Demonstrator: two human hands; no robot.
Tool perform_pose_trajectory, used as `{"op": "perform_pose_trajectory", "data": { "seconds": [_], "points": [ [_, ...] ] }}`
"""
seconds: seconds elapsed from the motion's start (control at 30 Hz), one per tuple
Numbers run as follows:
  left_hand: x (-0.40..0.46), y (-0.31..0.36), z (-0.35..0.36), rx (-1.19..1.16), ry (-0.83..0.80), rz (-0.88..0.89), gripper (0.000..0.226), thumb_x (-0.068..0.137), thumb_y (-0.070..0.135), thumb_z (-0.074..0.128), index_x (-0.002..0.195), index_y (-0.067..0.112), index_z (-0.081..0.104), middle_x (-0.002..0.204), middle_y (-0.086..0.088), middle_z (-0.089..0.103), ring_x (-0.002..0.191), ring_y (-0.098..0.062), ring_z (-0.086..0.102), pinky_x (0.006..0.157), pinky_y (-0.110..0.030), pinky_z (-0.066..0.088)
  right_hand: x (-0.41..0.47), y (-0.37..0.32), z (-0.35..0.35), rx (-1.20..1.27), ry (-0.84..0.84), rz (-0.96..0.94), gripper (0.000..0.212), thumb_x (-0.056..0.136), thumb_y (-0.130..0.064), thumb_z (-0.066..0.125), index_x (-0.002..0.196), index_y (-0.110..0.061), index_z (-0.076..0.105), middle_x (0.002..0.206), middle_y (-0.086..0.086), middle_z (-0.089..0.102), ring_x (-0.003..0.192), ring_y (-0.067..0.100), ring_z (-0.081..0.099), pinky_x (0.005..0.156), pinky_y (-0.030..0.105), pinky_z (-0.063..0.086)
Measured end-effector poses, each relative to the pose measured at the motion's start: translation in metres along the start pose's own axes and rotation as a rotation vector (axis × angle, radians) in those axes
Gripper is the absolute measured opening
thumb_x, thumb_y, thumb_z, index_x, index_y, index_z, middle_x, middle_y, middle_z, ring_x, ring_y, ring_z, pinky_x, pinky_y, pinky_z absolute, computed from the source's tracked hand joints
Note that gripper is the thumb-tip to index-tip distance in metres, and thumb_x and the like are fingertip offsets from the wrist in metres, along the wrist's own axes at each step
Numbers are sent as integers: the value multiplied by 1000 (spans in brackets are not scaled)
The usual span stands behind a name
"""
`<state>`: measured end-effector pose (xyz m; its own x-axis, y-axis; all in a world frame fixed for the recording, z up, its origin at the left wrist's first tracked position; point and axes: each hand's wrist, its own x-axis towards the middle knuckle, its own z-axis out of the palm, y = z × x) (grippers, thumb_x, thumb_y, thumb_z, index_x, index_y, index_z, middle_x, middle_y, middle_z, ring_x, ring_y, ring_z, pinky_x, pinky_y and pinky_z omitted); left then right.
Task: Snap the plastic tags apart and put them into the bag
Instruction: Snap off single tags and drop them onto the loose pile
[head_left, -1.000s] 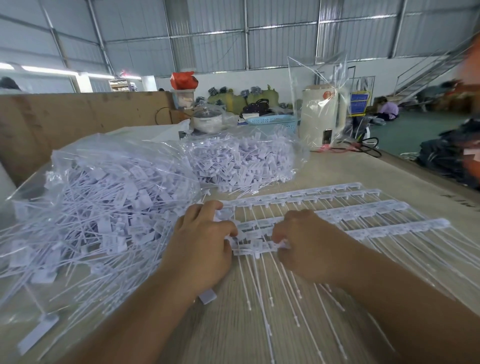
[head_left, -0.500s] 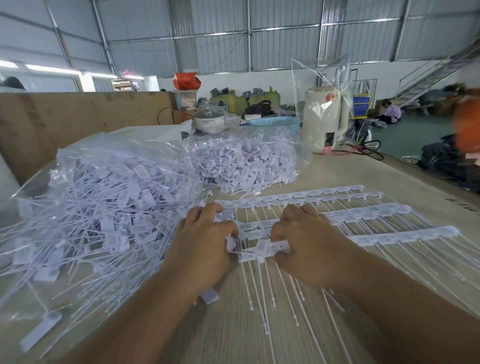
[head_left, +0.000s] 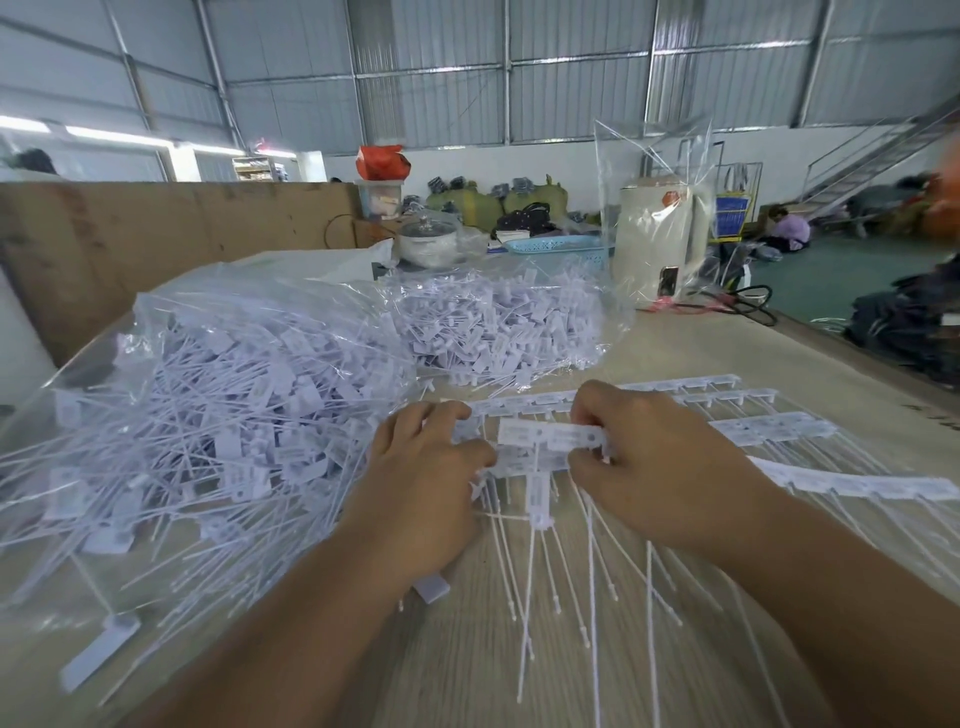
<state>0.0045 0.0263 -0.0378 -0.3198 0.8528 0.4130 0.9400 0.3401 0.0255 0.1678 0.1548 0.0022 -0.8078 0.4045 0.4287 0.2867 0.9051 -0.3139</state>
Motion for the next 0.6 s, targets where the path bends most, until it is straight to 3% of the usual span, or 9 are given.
{"op": "perform_pose_trajectory", "data": {
  "seconds": [0.17, 0.3, 0.43, 0.53, 0.6],
  "points": [
    [-2, -3, -3, -46, -12, 26, 42, 88, 25, 61, 128, 39, 57, 151, 12, 27, 140, -13, 9, 113, -33, 2, 2, 4, 0, 98, 51, 32, 13, 86, -26, 56, 79, -25, 45, 60, -5, 54, 51, 10, 50, 49, 32, 40],
    [-3, -5, 1, 19, -65, 27, 42, 90, 23, 57, 128, 41, 54, 151, 11, 23, 140, -14, 7, 112, -33, -1, 2, 2, -3, 66, 263, -14, 11, 91, -25, 55, 87, -24, 45, 63, -10, 47, 54, 3, 45, 47, 27, 27],
    [-3, -7, 4, 58, -83, 21, 43, 89, 22, 57, 129, 38, 52, 151, 10, 23, 139, -15, 9, 111, -34, 2, 1, 0, -12, 77, 454, -4, 10, 91, -23, 57, 89, -19, 48, 67, -9, 47, 57, 7, 45, 48, 28, 31],
    [-2, -7, 3, 38, -115, 14, 43, 89, 25, 59, 130, 38, 53, 149, 10, 25, 139, -16, 13, 113, -36, 6, 1, -1, -16, 183, 435, -1, 11, 89, -22, 58, 83, -19, 49, 58, -5, 49, 52, 11, 46, 45, 29, 33],
    [-3, -9, 1, -59, -150, -1, 37, 88, 32, 61, 123, 41, 55, 146, 13, 27, 136, -15, 17, 113, -38, 11, 1, -1, -16, 273, 350, -26, 16, 88, -21, 57, 75, -21, 48, 53, -5, 48, 46, 9, 42, 42, 22, 30]
  ]
}}
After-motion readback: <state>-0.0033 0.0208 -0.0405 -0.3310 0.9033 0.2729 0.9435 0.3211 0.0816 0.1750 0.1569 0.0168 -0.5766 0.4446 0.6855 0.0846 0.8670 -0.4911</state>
